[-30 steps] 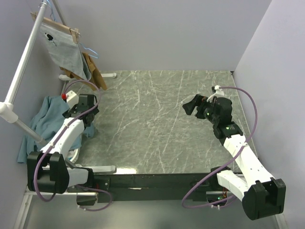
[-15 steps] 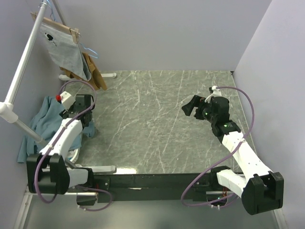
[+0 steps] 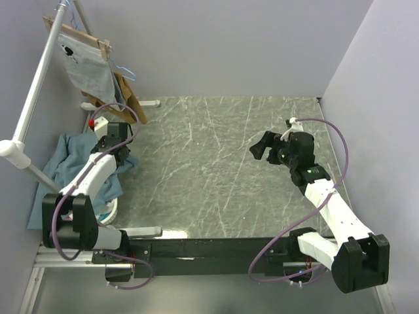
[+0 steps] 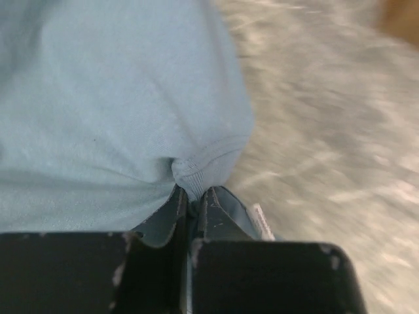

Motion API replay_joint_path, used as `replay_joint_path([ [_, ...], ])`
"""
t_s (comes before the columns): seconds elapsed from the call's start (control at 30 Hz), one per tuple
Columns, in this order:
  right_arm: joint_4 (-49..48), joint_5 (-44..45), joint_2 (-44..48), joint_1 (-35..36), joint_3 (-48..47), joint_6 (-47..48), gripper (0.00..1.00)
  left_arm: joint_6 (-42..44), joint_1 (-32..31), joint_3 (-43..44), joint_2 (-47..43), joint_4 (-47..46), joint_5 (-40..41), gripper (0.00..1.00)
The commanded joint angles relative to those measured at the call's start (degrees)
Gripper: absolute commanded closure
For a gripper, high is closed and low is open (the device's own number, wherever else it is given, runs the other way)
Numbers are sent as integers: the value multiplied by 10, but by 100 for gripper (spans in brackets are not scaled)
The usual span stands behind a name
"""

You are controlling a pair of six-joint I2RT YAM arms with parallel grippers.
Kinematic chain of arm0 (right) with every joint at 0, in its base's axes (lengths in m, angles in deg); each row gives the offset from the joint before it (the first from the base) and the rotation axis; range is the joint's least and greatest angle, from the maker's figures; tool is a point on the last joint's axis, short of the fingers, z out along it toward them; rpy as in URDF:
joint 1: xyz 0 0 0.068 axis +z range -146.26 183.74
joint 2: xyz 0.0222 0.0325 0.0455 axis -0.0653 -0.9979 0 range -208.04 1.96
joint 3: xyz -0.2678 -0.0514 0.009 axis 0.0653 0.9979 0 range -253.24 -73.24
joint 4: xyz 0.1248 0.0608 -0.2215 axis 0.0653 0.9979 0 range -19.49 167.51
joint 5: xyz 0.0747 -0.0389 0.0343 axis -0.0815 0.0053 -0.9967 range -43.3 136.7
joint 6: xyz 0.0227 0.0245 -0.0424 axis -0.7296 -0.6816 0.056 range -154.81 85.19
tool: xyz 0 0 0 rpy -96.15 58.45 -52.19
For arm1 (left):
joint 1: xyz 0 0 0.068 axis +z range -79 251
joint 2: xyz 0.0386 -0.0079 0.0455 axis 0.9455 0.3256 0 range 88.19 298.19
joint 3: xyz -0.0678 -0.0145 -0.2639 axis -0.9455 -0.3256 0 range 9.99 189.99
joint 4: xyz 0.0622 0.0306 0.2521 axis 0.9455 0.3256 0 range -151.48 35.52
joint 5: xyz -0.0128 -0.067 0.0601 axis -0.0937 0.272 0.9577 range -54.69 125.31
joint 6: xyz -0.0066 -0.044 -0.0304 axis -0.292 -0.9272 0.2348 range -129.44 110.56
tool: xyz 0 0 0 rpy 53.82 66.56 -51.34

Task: Fold and stack the t-shirts
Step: Grab crumpled tshirt from bin with the left arm, then move the tshirt to the center of the board

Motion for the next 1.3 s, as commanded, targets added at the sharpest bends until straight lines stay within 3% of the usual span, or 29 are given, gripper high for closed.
replay_joint_path([
  [0.0, -9, -3, 4, 3, -25, 10, 0, 18, -18, 44, -87, 21, -115, 99],
  [0.2, -14, -12, -3, 3, -26, 4, 0, 34, -46, 120, -179, 64, -148, 99],
  [0.33, -17, -9, -6, 3, -26, 0, 0, 49, -53, 137, -204, 26, -302, 99],
  [0.37, -20, -9, -5, 3, -22, -4, 0, 47, -74, 140, -203, 11, -366, 99],
  [0.43, -29, -9, -5, 3, -19, -11, 0, 36, -115, 149, -189, -39, -402, 99],
  [0.47, -31, -9, -3, 3, -15, -13, 0, 34, -168, 156, -179, -54, -420, 99],
  [0.53, -26, 3, 0, 3, -15, -17, 0, 29, -215, 185, -135, -93, -442, 99],
  [0.67, -1, 47, 30, 3, -14, -19, 0, 50, -366, 277, -20, -100, -404, 99],
  [0.73, 26, 110, 49, 2, -14, -24, 0, 59, -398, 339, 57, -87, -374, 99],
  [0.83, 72, 231, 102, 3, -13, -36, 0, 54, -425, 371, 141, -117, -390, 97],
  [0.87, 76, 251, 133, 3, -11, -35, 0, 55, -433, 381, 180, -117, -389, 86],
  [0.9, 76, 275, 150, 2, -6, -28, 0, 54, -437, 376, 196, -125, -378, 52],
  [0.93, 75, 282, 182, 3, 2, -24, 0, 52, -442, 371, 209, -133, -357, 42],
  [1.0, 69, 301, 212, 3, 16, -43, 0, 51, -443, 355, 236, -140, -339, 30],
  [1.07, 54, 302, 243, 2, 39, -56, 0, 48, -443, 351, 237, -106, -264, 20],
  [1.13, 18, 253, 256, 2, 64, -42, 0, 50, -442, 335, 226, -76, -178, 3],
  [1.17, 9, 237, 252, 2, 68, -37, 0, 53, -441, 326, 211, -65, -84, 1],
  [1.27, 23, 201, 191, 1, 43, -39, 0, 41, -408, 272, 184, -22, 0, 0],
])
